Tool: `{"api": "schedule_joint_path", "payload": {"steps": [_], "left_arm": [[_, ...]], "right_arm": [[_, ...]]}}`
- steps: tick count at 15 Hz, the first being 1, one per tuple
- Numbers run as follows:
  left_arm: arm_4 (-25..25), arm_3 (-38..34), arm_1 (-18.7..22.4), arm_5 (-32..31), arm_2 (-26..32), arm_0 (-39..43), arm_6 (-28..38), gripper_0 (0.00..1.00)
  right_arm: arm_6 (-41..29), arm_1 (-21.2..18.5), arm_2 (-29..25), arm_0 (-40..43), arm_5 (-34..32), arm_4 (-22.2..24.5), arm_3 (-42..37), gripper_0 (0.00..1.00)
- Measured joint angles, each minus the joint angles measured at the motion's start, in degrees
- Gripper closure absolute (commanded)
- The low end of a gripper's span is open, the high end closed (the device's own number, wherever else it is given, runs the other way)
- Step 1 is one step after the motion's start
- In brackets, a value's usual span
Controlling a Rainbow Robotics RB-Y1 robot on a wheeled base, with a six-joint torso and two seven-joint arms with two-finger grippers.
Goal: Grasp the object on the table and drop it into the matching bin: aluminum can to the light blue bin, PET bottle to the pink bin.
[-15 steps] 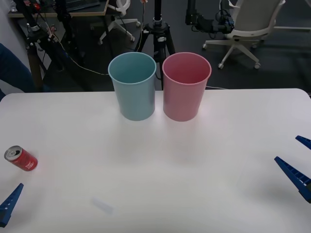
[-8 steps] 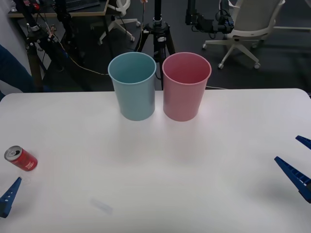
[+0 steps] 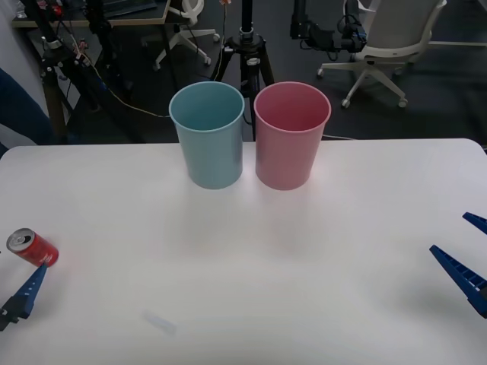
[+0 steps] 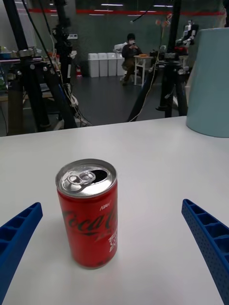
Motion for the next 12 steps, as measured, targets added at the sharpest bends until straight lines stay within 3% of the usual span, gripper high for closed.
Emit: {"api": "schedule_joint_path", "payload": {"steps": [12], "left_arm": [[0.03,8.27,0.89,1.14,0.14,-6.71,-2.55,0.00]], "right_arm": [[0.00,0.00,0.00,0.00,0.00,0.00,0.00,0.00]]}}
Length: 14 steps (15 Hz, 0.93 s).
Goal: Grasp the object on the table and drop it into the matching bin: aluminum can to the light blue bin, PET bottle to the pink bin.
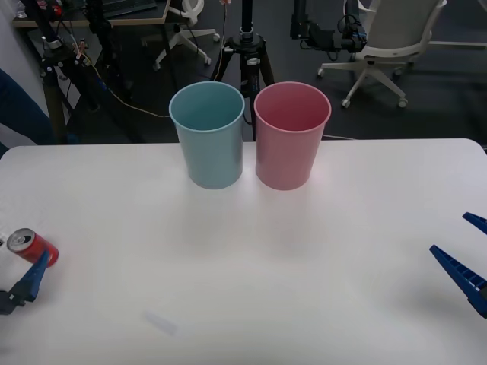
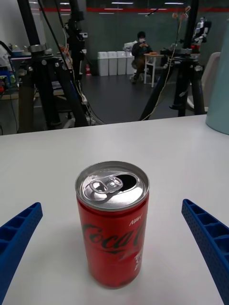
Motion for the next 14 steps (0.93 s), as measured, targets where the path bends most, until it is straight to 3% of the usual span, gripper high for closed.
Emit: {"api": "schedule_joint_path", "payload": {"steps": [14], "left_arm": [[-1.58,3.02,0.04,7.26,-1.84,-6.36,1.45,0.00]], "right_arm": [[0.00,0.00,0.00,0.00,0.00,0.00,0.00,0.00]]}}
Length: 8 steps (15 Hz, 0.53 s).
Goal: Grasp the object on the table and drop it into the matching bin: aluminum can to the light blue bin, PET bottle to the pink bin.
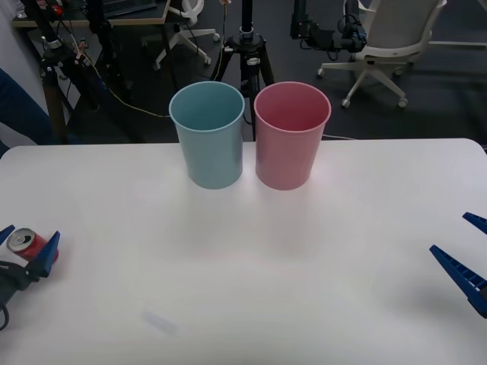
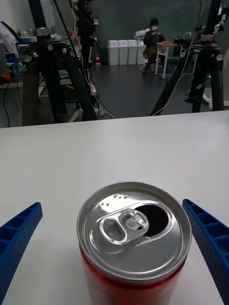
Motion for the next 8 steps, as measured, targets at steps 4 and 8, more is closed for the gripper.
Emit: {"api": "schedule_joint_path", "payload": {"steps": [4,8], "left_arm": [[-0.14,-0.06,0.00,0.32,-0.69,-0.60,1.39,0.00],[-0.24,-0.06,0.00,0.50,-1.03,-0.67,2.53,0.99]], "right_arm": [[0.00,0.00,0.00,0.00,0.00,0.00,0.00,0.00],[0.00,0.00,0.00,0.00,0.00,0.00,0.00,0.00]]}}
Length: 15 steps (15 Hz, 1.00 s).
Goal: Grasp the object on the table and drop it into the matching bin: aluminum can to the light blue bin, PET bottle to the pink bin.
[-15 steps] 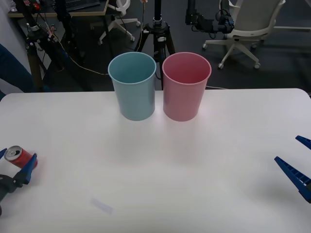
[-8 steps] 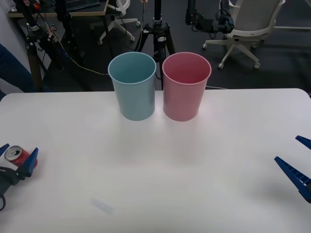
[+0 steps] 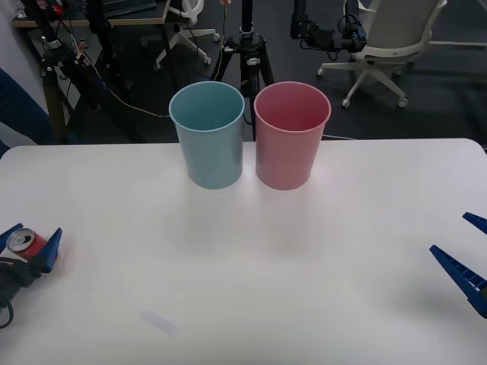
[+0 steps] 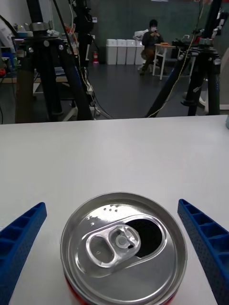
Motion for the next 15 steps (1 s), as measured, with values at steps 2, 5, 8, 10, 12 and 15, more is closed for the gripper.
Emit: {"api": "schedule_joint_path", "payload": {"steps": [2,5,8,10,12,15], "left_arm": [[0.00,-0.02,0.00,-0.02,0.10,0.05,0.37,1.00],[-0.08,-0.02,0.11,-0.43,0.10,0.02,0.69,1.00],[-0.09,-0.02,0.26,-1.05,0.00,0.11,0.98,1.00],[-0.11,-0.02,0.29,-1.52,0.00,0.16,1.01,1.00],[-0.20,-0.12,0.38,-2.15,-0.01,0.23,1.24,1.00],[-1.83,-5.96,0.45,-2.00,0.04,3.17,2.93,1.00]], "right_arm": [[0.00,0.00,0.00,0.00,0.00,0.00,0.00,0.00],[0.00,0.00,0.00,0.00,0.00,0.00,0.00,0.00],[0.00,0.00,0.00,0.00,0.00,0.00,0.00,0.00],[0.00,0.00,0.00,0.00,0.00,0.00,0.00,0.00],[0.00,0.00,0.00,0.00,0.00,0.00,0.00,0.00],[0.00,0.00,0.00,0.00,0.00,0.00,0.00,0.00]]}}
